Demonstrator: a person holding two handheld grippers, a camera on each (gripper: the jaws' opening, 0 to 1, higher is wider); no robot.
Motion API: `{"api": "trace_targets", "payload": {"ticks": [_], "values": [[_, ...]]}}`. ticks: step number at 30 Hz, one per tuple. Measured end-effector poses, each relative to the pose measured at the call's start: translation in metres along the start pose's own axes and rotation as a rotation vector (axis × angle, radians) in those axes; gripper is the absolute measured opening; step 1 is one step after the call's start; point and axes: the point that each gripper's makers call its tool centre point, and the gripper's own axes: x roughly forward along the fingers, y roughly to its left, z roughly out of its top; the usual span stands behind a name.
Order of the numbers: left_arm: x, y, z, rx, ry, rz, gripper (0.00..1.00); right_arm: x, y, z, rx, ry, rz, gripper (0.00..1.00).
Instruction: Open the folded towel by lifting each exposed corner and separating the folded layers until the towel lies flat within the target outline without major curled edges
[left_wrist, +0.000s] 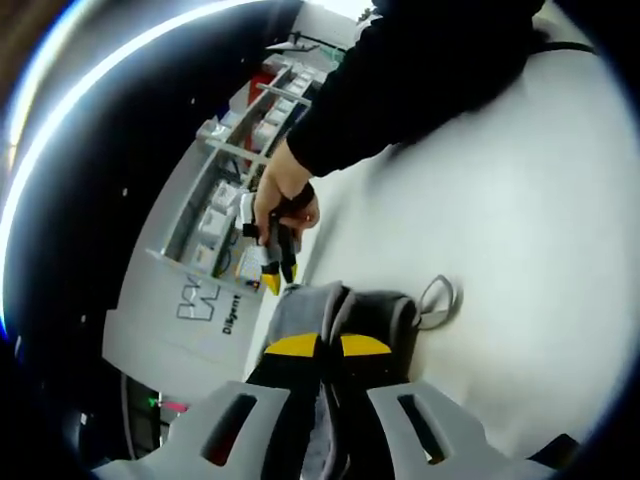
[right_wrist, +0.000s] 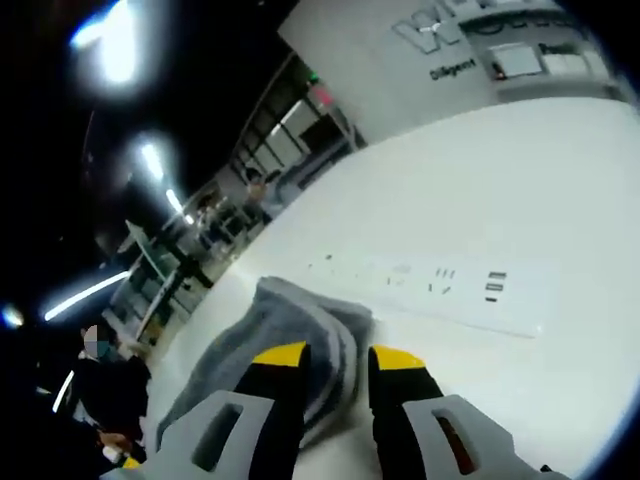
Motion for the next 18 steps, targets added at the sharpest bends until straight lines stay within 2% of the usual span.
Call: {"api": "trace_targets", "payload": {"ticks": [6, 11, 14, 18], "values": [[0.000, 0.000, 0.000, 0.001, -0.001, 0.001, 0.05, -0.001, 0.001, -0.003, 0.001, 0.017, 0.008, 0.09], [0.000, -0.001, 0.000, 0.001, -0.002, 0.000, 0.05, 0.004, 0.003, -0.009, -0.013, 0.038, 0.008, 0.10], [0.000, -0.002, 0.000, 0.003, -0.001, -0.001, 0.05, 0.008, -0.001, -0.013, -0.031, 0.052, -0.008, 0.15], [-0.001, -0.002, 0.000, 0.003, -0.002, -0.002, 0.05, 0.011, -0.003, -0.014, -0.036, 0.072, -0.002, 0.06]]}}
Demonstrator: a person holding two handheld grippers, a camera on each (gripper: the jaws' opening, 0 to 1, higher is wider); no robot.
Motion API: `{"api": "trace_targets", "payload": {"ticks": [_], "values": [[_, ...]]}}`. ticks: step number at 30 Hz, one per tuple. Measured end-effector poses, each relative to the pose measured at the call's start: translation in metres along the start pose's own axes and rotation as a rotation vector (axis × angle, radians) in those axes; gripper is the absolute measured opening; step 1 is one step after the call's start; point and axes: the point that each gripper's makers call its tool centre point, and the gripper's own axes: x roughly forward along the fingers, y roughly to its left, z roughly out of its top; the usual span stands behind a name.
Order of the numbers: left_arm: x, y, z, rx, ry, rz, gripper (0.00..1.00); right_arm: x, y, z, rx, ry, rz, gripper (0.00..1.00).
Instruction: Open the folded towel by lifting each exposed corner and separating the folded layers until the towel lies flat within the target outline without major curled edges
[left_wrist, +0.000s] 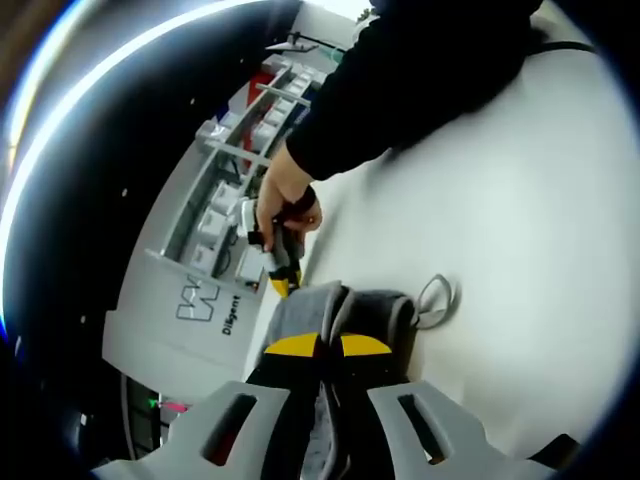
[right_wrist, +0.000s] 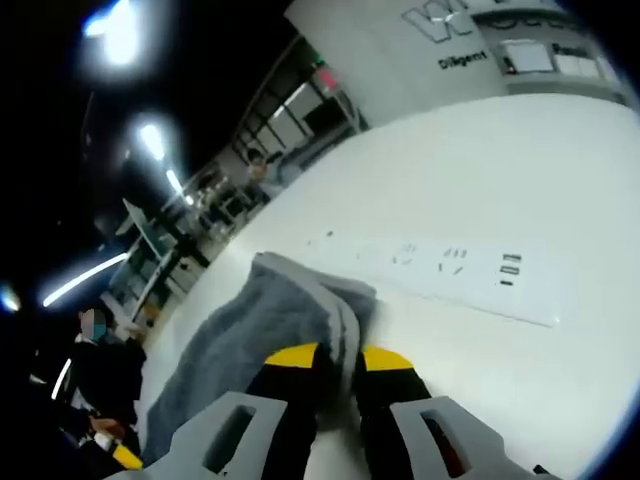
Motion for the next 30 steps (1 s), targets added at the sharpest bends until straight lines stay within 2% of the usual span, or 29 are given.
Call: {"api": "trace_targets", "payload": {"ticks": [4, 14, 16, 23, 25, 30], "values": [[-0.001, 0.000, 0.000, 0.000, 0.000, 0.000, 0.05, -0.005, 0.001, 0.005, -0.002, -0.014, 0.006, 0.02], [-0.001, -0.003, 0.001, 0.001, -0.007, -0.013, 0.04, -0.007, 0.006, 0.013, 0.019, -0.041, 0.022, 0.00], [-0.001, -0.007, 0.001, -0.022, -0.006, -0.036, 0.04, -0.008, 0.007, 0.014, 0.017, -0.043, 0.023, 0.00], [-0.004, -0.009, 0.006, -0.064, -0.030, -0.058, 0.03, -0.009, 0.008, 0.017, 0.024, -0.054, 0.016, 0.00], [-0.004, -0.012, 0.007, -0.122, -0.036, -0.084, 0.03, -0.008, 0.009, 0.017, 0.024, -0.057, 0.015, 0.00], [-0.005, -0.007, 0.006, -0.128, -0.049, -0.078, 0.03, -0.005, 0.008, 0.020, 0.008, -0.051, -0.005, 0.00]]}}
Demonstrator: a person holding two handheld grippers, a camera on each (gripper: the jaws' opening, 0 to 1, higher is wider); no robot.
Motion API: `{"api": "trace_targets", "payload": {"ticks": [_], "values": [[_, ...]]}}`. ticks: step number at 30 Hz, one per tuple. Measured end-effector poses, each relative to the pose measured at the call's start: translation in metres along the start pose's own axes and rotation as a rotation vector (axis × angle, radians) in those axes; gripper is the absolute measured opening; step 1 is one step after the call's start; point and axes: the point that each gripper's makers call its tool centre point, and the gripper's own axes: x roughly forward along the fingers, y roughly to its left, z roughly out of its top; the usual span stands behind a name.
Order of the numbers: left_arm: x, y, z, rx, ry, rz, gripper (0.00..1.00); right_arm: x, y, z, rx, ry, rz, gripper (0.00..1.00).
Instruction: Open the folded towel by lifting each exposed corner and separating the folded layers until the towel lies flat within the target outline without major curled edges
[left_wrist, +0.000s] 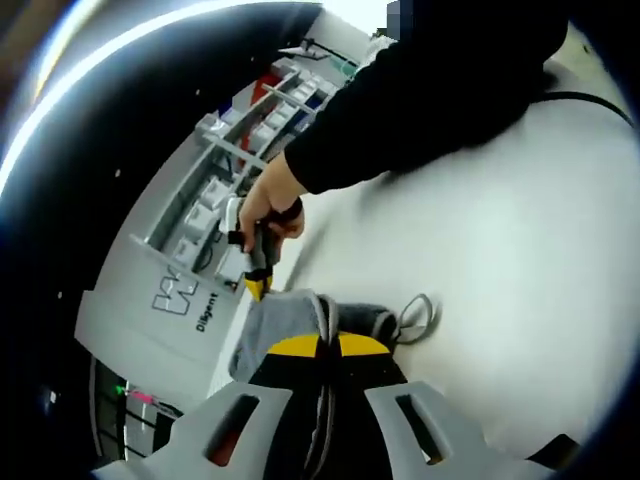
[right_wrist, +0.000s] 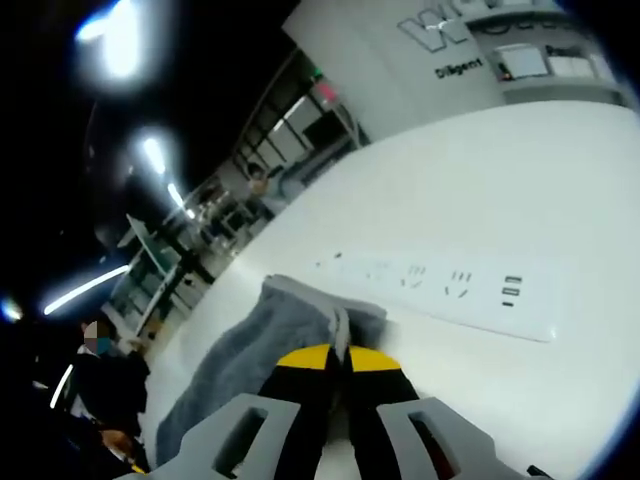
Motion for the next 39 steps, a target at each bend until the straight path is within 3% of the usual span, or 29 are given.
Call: {"api": "trace_targets", "payload": {"ticks": [9, 12, 23, 33, 39], "values": [[0.001, 0.001, 0.001, -0.034, -0.027, -0.011, 0.03, 0.005, -0.011, 0.007, -0.009, 0.011, -0.040, 0.00], [0.001, 0.000, 0.000, -0.056, -0.024, -0.023, 0.03, 0.005, -0.005, -0.001, -0.009, 0.025, -0.057, 0.00], [-0.005, 0.009, 0.001, -0.131, -0.085, -0.039, 0.03, 0.002, -0.001, 0.010, -0.069, 0.087, -0.155, 0.00], [-0.011, 0.024, -0.003, -0.161, -0.109, -0.011, 0.03, -0.003, 0.010, 0.017, -0.030, 0.066, -0.172, 0.00], [-0.012, 0.024, -0.008, -0.203, -0.118, -0.033, 0.03, -0.006, 0.023, 0.009, -0.054, 0.072, -0.221, 0.00]]}}
